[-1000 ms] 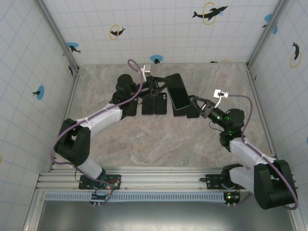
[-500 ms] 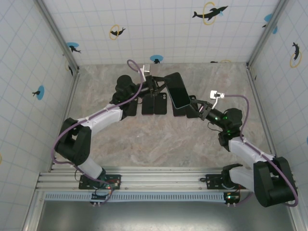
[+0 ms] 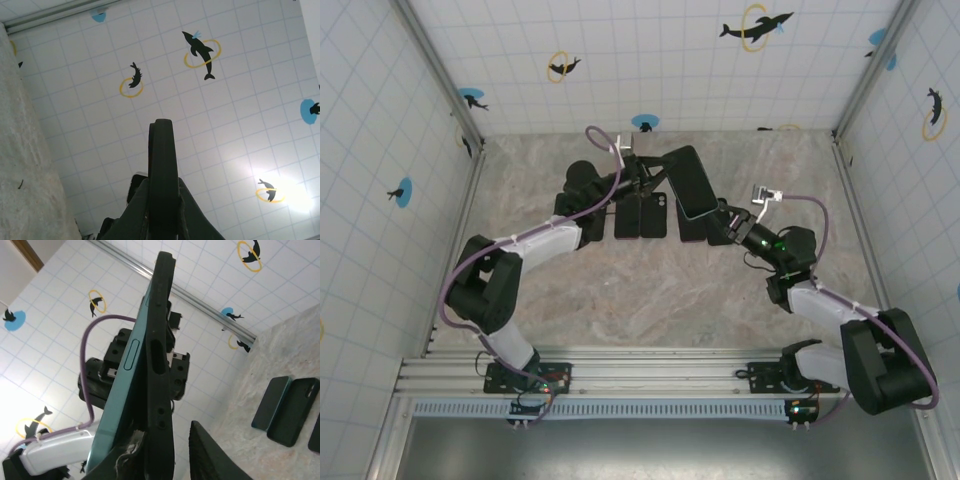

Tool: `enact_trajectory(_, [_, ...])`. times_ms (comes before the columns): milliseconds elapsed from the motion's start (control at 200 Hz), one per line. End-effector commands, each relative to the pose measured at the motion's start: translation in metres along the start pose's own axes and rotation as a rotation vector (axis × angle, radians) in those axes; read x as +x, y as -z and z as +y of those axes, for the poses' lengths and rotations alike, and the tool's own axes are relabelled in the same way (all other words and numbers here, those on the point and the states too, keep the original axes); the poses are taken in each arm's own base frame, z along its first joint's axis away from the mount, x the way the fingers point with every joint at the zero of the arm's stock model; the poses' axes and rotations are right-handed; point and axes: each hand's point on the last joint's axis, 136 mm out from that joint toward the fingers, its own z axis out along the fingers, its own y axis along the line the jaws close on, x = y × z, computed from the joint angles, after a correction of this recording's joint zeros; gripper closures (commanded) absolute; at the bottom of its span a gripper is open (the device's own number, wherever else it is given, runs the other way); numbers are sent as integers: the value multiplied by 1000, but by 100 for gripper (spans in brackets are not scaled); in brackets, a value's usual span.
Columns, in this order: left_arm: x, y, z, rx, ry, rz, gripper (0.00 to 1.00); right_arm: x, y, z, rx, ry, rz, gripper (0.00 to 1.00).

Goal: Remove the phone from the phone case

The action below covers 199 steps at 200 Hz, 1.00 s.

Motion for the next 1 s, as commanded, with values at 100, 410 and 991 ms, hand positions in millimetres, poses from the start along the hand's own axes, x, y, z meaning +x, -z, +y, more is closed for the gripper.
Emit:
enact_trajectory(100, [0, -2, 6, 23, 8, -23, 100, -9, -2, 33, -123, 20, -37, 86])
enact_trajectory(410, [2, -2, 23, -22, 34, -20, 78, -12, 1, 25, -102, -30, -78, 91])
enact_trajectory(991, [0, 13, 44, -227, 36, -72, 41, -27, 2, 27, -91, 21, -157, 95])
